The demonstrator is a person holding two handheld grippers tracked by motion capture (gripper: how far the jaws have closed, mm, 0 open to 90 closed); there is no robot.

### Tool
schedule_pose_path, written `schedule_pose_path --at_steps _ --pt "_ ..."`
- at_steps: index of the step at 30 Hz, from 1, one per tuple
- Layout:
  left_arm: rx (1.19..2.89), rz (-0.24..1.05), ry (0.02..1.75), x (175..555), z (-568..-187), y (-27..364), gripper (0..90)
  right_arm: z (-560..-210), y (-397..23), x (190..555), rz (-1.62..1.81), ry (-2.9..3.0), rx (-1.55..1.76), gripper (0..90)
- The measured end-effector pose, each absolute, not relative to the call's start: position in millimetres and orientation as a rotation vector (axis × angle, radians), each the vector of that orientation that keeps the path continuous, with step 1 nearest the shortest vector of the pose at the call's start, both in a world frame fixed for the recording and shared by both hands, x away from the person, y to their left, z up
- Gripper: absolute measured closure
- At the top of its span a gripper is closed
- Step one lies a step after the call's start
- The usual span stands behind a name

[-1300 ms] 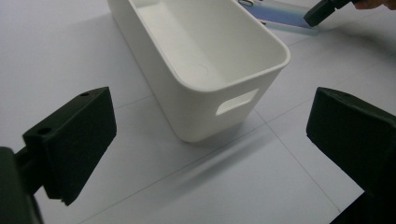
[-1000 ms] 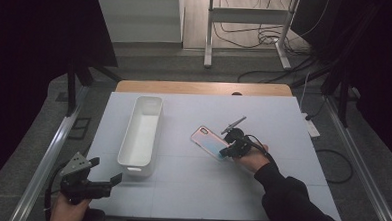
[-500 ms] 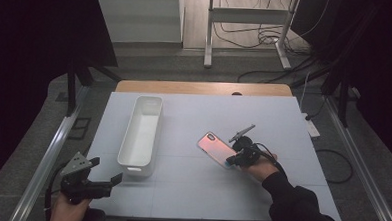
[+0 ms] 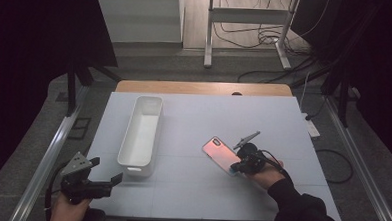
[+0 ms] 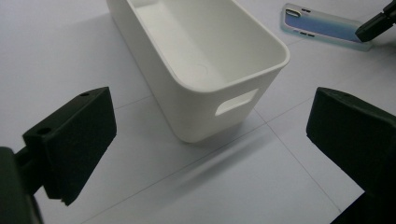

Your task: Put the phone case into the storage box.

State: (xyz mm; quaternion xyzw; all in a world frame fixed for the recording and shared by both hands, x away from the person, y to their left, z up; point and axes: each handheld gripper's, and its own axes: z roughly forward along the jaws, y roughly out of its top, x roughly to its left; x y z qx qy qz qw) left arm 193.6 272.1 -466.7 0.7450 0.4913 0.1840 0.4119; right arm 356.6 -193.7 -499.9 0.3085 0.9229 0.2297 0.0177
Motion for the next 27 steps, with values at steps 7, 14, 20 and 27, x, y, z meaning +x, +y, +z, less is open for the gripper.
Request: schedule_pose_path --at_steps 7,14,20,27 --pt "1.875 0.463 1.236 194 -467 272 2.4 -500 -198 346 0.704 2.873 0.960 89.6" --pt "1.876 0.463 1.236 194 -467 272 2.4 -497 -199 343 0.713 2.865 0.952 89.5" --pt "1.877 0.463 1.236 194 -467 272 2.4 -489 -202 345 0.777 2.809 0.971 82.5" --pt "1.878 0.462 1.236 194 -467 272 2.4 -478 -205 349 0.821 2.729 0.988 59.8"
